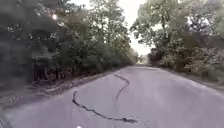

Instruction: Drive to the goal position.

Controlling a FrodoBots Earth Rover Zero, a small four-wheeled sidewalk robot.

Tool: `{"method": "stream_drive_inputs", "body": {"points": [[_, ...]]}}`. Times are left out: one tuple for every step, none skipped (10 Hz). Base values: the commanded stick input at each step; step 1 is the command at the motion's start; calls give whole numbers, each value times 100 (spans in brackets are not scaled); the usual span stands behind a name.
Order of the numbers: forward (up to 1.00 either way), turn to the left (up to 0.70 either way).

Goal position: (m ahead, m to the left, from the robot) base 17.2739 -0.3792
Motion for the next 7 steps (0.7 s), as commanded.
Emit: {"method": "stream_drive_inputs", "body": {"points": [[100, -40], [100, -40], [100, -40], [100, -40], [100, -40], [100, 0], [100, 0]]}}
